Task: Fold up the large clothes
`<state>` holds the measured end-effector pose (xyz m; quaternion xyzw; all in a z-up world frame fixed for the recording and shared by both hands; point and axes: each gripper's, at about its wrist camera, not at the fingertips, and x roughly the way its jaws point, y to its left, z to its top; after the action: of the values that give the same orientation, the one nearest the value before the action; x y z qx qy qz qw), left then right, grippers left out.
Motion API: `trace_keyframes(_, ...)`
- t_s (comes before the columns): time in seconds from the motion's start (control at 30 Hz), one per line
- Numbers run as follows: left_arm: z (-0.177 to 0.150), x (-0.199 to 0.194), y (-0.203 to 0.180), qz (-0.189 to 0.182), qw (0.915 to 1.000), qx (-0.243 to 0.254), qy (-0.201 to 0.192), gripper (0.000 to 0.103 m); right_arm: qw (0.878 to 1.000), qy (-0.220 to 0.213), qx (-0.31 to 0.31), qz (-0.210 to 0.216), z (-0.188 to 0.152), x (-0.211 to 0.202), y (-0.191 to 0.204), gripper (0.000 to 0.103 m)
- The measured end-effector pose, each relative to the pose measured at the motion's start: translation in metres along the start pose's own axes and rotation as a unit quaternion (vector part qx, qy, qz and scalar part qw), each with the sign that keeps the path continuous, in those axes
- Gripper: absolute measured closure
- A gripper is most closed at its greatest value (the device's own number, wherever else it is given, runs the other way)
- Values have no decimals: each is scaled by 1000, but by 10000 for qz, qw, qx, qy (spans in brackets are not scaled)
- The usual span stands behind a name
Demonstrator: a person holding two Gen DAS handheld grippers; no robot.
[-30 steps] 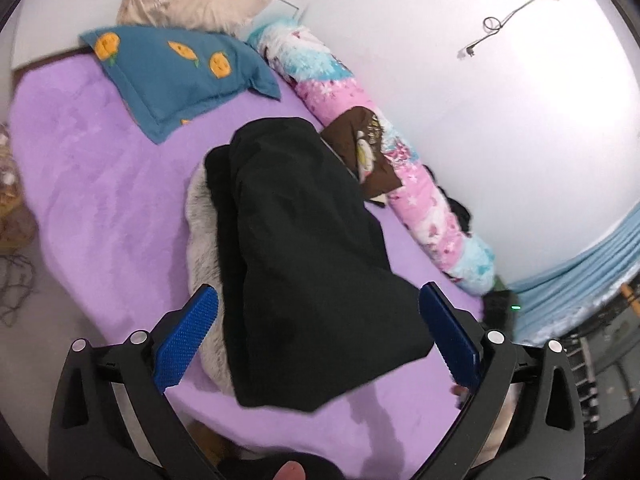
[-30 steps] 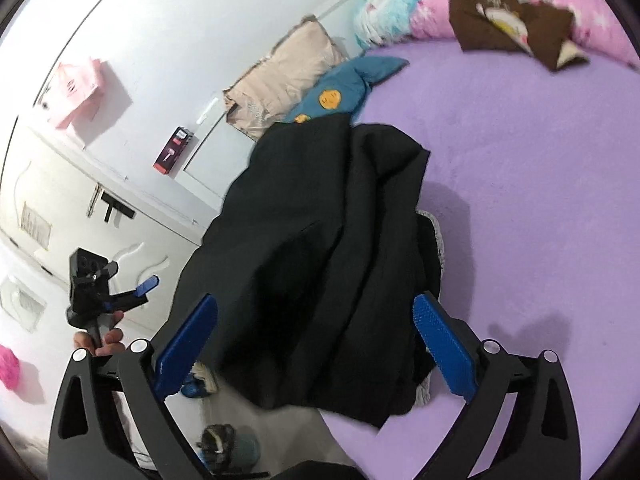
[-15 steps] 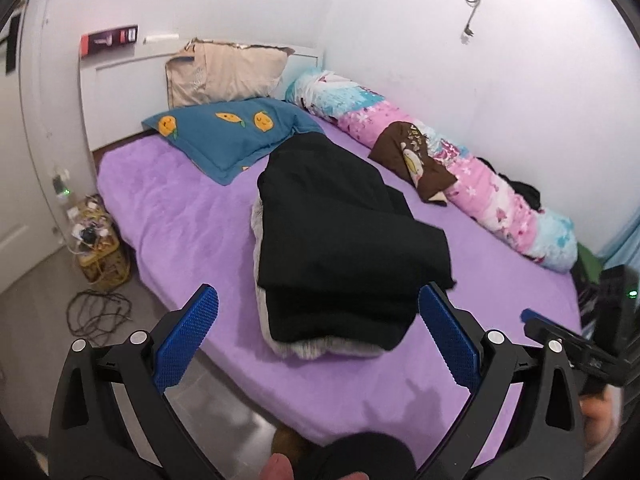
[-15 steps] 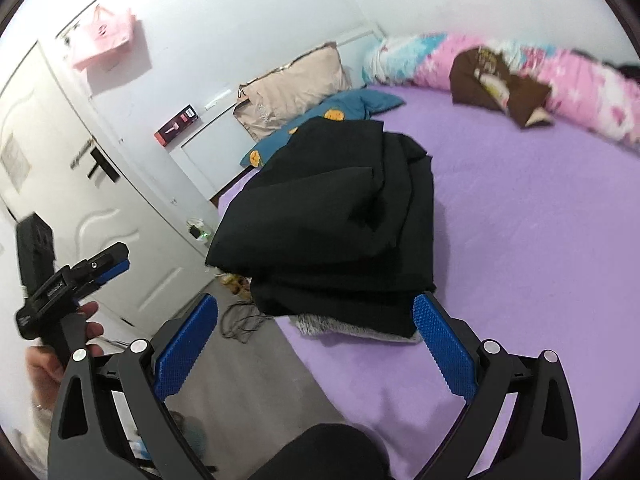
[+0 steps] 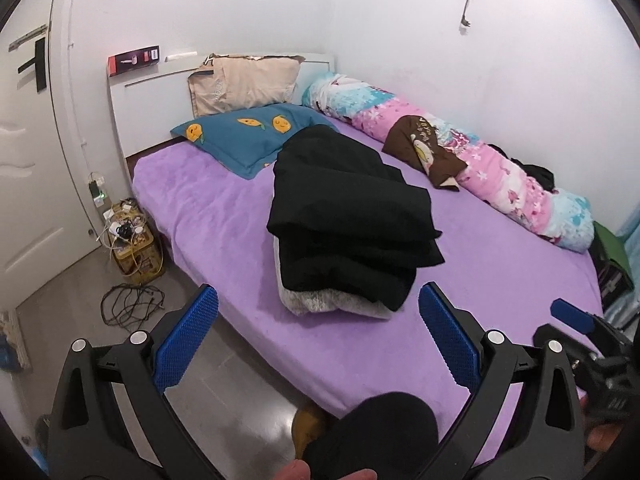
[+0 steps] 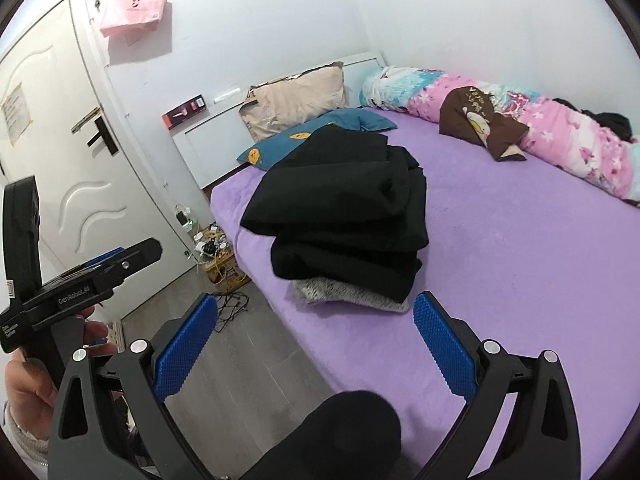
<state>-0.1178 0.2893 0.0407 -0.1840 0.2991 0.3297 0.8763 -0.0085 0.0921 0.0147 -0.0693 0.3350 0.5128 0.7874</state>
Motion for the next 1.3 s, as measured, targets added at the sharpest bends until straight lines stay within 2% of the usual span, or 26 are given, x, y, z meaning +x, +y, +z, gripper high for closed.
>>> trace_keyframes(0.23, -15, -26, -10, 107, 9999, 113, -60, 6, 9994, -136, -225, -219, -12, -19, 18, 6)
trace_keyframes(0.5, -18, -39, -12, 95, 9999, 121, -78, 6, 9996, -124, -204, -172, -15, -24, 18, 7)
trace_keyframes(0.77, -16, -45, -13, -25, 9999, 107, -80, 6, 9995, -116, -238, -159, -18, -29, 20, 6)
trace_keyframes(0.97, -16, -47, -11, 103, 9998, 86, -144, 6, 9996, -98, -228, -125, -19, -31, 21, 6)
trace_keyframes(1.3, -18, -51, -14, 113, 9997, 143, -189, 6, 9996, -95, -227, -140, -22, -35, 24, 7)
